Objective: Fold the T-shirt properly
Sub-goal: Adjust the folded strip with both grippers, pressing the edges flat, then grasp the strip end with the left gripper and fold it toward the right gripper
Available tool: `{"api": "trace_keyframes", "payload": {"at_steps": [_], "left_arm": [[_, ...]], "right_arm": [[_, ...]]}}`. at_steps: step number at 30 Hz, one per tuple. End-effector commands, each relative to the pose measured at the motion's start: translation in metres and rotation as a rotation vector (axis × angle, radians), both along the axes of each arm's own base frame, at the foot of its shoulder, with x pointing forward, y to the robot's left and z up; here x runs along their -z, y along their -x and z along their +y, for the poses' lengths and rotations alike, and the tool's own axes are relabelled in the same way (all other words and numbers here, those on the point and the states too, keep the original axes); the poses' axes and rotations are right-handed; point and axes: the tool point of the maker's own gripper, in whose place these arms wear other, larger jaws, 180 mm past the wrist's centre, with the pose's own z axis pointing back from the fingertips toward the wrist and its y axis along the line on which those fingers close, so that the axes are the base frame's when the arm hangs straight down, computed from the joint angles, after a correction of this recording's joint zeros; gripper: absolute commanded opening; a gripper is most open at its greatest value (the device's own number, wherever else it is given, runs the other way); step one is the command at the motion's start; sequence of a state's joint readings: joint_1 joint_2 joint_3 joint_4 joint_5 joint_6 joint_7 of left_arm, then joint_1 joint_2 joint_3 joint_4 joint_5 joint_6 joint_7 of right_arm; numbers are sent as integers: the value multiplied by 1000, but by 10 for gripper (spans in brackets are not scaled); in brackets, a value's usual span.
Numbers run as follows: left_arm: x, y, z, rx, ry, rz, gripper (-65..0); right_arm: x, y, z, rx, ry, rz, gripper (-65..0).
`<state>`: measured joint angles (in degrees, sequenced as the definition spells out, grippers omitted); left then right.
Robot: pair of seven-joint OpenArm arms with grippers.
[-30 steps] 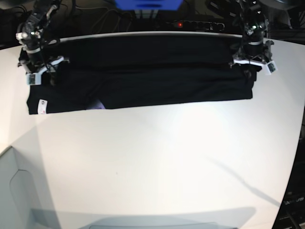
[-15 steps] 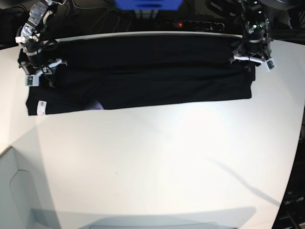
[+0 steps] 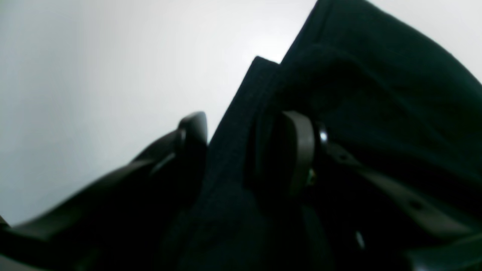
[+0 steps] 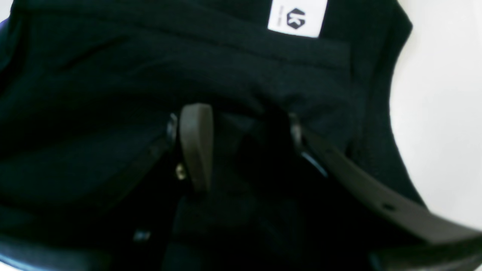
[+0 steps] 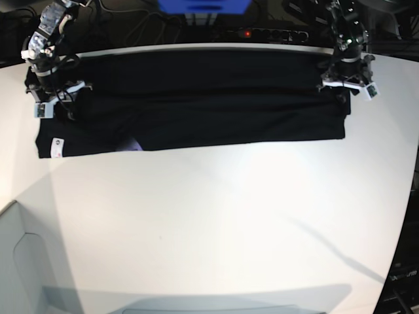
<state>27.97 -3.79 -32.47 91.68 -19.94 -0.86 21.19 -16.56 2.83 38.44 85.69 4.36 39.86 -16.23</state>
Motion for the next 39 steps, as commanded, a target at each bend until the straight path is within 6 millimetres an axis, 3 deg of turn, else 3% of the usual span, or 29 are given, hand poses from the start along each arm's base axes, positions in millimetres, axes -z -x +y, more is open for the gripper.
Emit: {"api": "trace_keyframes", "payload": {"at_steps": [1,3,6,10,13,17,20,23,26,35,39], "left_arm": [[13,11,-4,-9,37,68,-365],[20,15,-4,-17,47,84,-442],[30,13,-4,-30,67,98,-649],[38,14,-3,-39,78,112,-644],[24,6,-5,-26,63,75,-650],[-19,-14,-11,21,18,-34,-650],[-54,-30,-33,87,32,-131,-650],[-88,-48,-67,182,53,-227,-650],[-105,-61,-107,276,94,-282,-650],[-102,-65,-256,625,290,-287,-650],[-101,-59,-304,766,288,-278,-650]], "right_arm": [[5,7,-4,-10,23,46,-385],[5,7,-4,-10,23,46,-385],[4,6,-4,-11,25,44,-385],[4,6,-4,-11,25,42,-385],[3,5,-4,-11,25,40,-385],[-4,-6,-10,-16,42,19,-385],[-6,-10,-11,-16,44,9,-385],[-9,-16,-11,-16,45,-4,-385],[-10,-16,-11,-16,46,-5,-385],[-10,-17,-11,-16,46,-8,-385],[-14,-23,-11,-16,46,-22,-385]]}}
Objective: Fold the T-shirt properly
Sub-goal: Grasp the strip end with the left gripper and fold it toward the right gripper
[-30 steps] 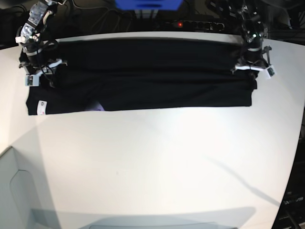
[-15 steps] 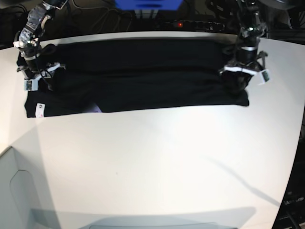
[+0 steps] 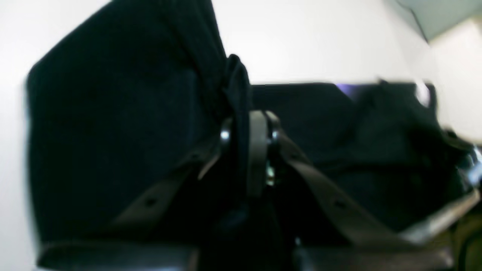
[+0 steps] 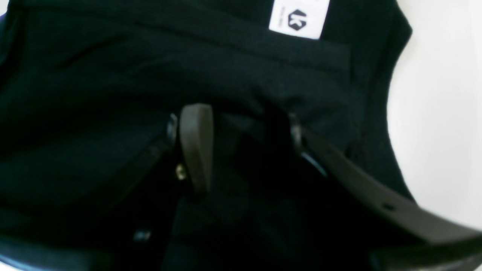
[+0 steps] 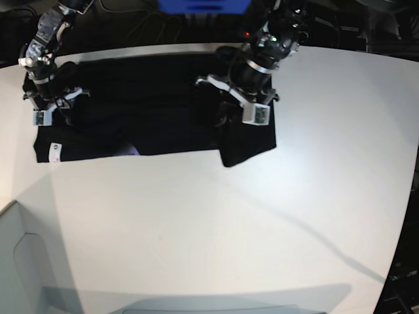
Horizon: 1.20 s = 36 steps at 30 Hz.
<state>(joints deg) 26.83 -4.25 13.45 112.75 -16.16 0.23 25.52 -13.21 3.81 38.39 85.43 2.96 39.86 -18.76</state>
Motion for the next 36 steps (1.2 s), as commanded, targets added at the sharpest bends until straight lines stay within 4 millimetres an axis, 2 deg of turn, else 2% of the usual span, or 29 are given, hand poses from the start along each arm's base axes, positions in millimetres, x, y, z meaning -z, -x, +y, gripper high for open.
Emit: {"api": "trace_keyframes", "payload": {"at_steps": [1,6,14,20,24,29,33,36], "left_arm": [[-10,-4,-9,24,8,-46,-650],[-8,-10,-50,148,2,-69,-650],[11,-7,-89,298,-25,-61,-650],[10,-5,-120,402,-31,-85,-650],[19,0,-139,478,-56,-85,-650],[27,-1,-151,494,-61,-68,-650],[26,-4,-161,495,-51,-69,-649],[30,-5,-162,495,-58,-55,-645]], "right_arm": [[-8,-5,-5,-4,15,-27,-385],[-9,-6,-5,-4,15,-30,-385],[-9,-6,-5,-4,15,-30,-385],[-9,-6,-5,-4,15,-29,-385],[-9,-5,-5,-3,16,-27,-385],[-8,-4,-5,-3,16,-26,-385],[-8,-4,-5,-3,16,-24,-385],[-8,-4,-5,-3,16,-24,-385]]}}
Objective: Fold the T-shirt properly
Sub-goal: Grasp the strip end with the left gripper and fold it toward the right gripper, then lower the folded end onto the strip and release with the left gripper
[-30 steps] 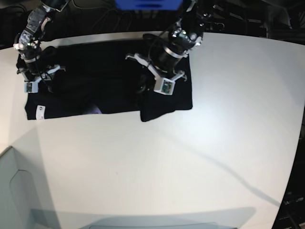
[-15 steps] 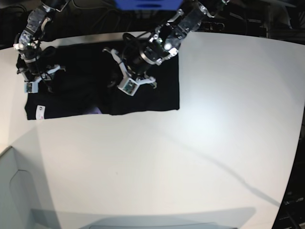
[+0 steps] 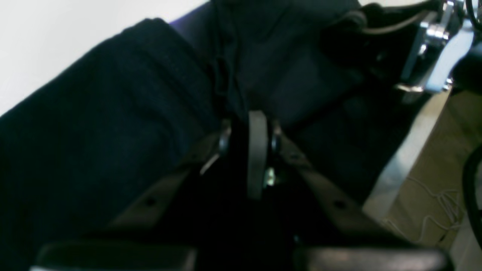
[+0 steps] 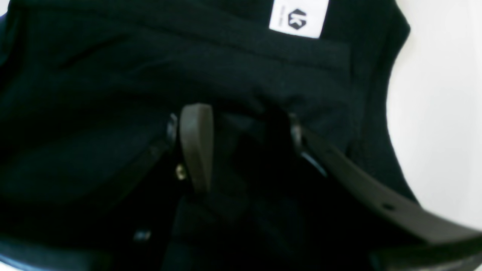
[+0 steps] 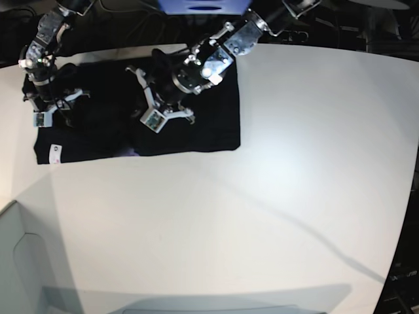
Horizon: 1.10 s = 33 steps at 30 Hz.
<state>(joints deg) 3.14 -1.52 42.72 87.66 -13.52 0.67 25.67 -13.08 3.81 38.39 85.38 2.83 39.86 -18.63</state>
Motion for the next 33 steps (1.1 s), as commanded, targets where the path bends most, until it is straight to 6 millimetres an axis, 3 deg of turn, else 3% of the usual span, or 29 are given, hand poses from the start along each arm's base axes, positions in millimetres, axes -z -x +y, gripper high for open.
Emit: {"api": "trace_keyframes", "payload": {"at_steps": [1,6,16,22,25,28,31,33], "left_arm": [[-14,-5,-10,-4,46,-26,-644],[-19,-10,-11,-2,50,-44,-588],[-34,-26,-17,-6,69,-85,-585],[-16,-24,-17,-4,32,-47,-579],[-11,-23,-16,-4,25,-37,-481],[-19,-22,-18,-2,44,-53,-360],[-43,-25,-18,-5,88,-98,-344],[-55,-27,-8,-4,100,-133,-344]], "right_arm": [[-7,-2,-6,-3,16,-20,-385],[-7,-2,-6,-3,16,-20,-385],[-7,-2,-6,-3,16,-19,-385],[-7,-2,-6,-3,16,-19,-385],[-7,-2,-6,-3,16,-19,-385],[-7,-2,-6,-3,16,-19,-385],[-7,-2,-6,-3,16,-19,-385],[-8,-3,-6,-3,17,-21,-385]]}}
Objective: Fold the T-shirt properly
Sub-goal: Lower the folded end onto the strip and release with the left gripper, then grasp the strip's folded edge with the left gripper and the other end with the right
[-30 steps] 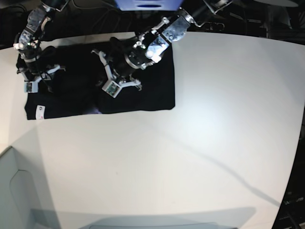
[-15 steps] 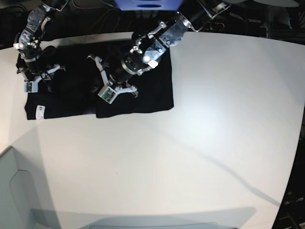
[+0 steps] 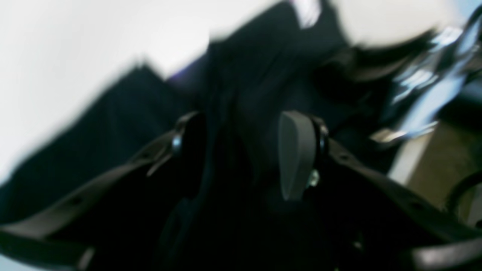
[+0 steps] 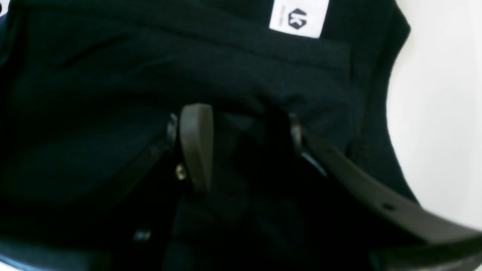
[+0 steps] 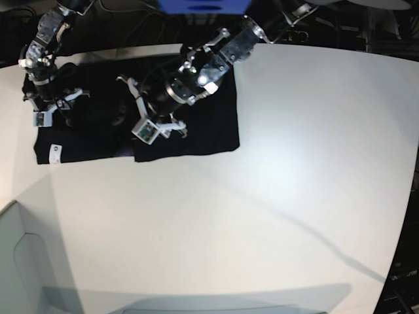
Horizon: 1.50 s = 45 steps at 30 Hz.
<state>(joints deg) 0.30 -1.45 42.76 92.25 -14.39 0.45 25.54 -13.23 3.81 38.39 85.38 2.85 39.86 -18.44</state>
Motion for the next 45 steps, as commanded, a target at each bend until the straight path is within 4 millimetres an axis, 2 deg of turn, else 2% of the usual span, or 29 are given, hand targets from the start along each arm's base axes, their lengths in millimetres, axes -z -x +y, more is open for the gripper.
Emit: {"api": "trace_keyframes", "payload": {"at_steps": [1,3,5,7,11,15,19,22,26,28,32,35,37,40,43,45], "left_arm": [[-19,-5,7,-8,29,-58,-344],[-26,-3,23,-14,25,-86,-344],[-24,-4,45,-49,5,-87,-344],[-12,-3,62,-84,-23,-59,-344],[15,4,78,-91,-82,-10,-344],[32,21,63,-30,-104,30,-344],[42,34,28,103,-133,14,-344],[36,46,1,195,-128,-15,-344],[24,63,-26,285,-105,-50,-344],[20,72,-32,317,-94,-57,-344],[-3,77,-35,326,-44,-90,-344],[-16,66,-11,295,-45,-132,-344],[-25,53,18,241,-57,-158,-344],[-27,20,80,79,-112,-176,-344],[-10,-9,149,-131,-186,-134,-343],[6,-19,187,-243,-231,-93,-343]], "right_arm": [[-8,-4,-6,-3,17,-20,-385],[-9,-5,-6,-3,17,-24,-385],[-9,-6,-6,-3,17,-27,-385],[-10,-7,-6,-3,17,-30,-385],[-16,-16,-7,1,19,-53,-385],[-17,-16,-7,-1,20,-54,-385],[-30,-21,-6,-11,44,-86,-382],[-42,-25,-7,-15,66,-115,-382],[-57,-29,-8,-23,93,-147,-381],[-66,-32,-8,-27,110,-168,-381],[-82,-35,-19,6,135,-209,-379],[-90,-36,-34,63,141,-233,-379],[-91,-33,-41,82,146,-234,-379],[-88,-30,-46,91,147,-224,-380],[-80,-29,-47,96,133,-206,-379],[-70,-28,-49,104,113,-187,-378]]}}
